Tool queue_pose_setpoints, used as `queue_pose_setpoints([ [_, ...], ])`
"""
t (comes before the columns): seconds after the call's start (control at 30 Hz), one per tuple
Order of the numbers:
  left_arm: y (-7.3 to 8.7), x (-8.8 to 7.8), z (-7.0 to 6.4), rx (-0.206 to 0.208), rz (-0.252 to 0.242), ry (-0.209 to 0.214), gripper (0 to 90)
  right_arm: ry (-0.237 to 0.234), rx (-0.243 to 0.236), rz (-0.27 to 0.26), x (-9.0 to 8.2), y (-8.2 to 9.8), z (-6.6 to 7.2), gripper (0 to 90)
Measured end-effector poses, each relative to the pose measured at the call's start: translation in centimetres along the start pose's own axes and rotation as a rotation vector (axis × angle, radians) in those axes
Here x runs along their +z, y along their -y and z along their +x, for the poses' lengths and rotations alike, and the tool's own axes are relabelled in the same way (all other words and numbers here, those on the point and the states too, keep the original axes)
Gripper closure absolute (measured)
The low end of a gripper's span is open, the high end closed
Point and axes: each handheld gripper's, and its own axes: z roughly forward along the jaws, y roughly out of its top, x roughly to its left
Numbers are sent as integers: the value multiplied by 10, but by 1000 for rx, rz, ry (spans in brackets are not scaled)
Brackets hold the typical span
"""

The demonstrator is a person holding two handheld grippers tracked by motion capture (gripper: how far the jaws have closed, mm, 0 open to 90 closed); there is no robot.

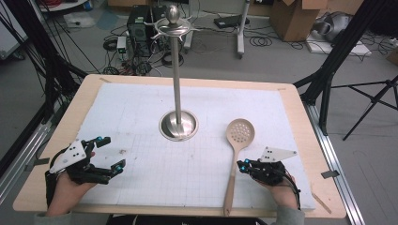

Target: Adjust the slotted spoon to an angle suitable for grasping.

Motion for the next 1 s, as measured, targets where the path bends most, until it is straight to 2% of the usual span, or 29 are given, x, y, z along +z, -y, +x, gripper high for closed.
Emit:
queue_pose_setpoints([
  [0.13, -1, 4, 1, 1, 0, 10, 37, -15, 2, 24, -3, 5, 3, 900],
  [0.47, -1, 11, 0, -3, 1, 24, 37, -65, 9, 38, -9, 18, 10, 900],
  [0.6, -1, 12, 1, -4, 6, 28, 36, -93, -9, 55, -7, 19, 12, 900],
  [0.77, 0, 11, 1, -4, 5, 25, 36, -131, -37, 108, 1, 20, 15, 900],
  [0.8, -1, 10, 1, -4, 4, 24, 37, -145, -56, 113, 2, 20, 17, 900],
  [0.93, 0, 10, 1, -6, 3, 22, 37, -169, -61, 106, 3, 20, 18, 900],
  [1.0, 0, 10, 2, -5, 5, 21, 36, -184, -71, 130, 6, 19, 21, 900],
])
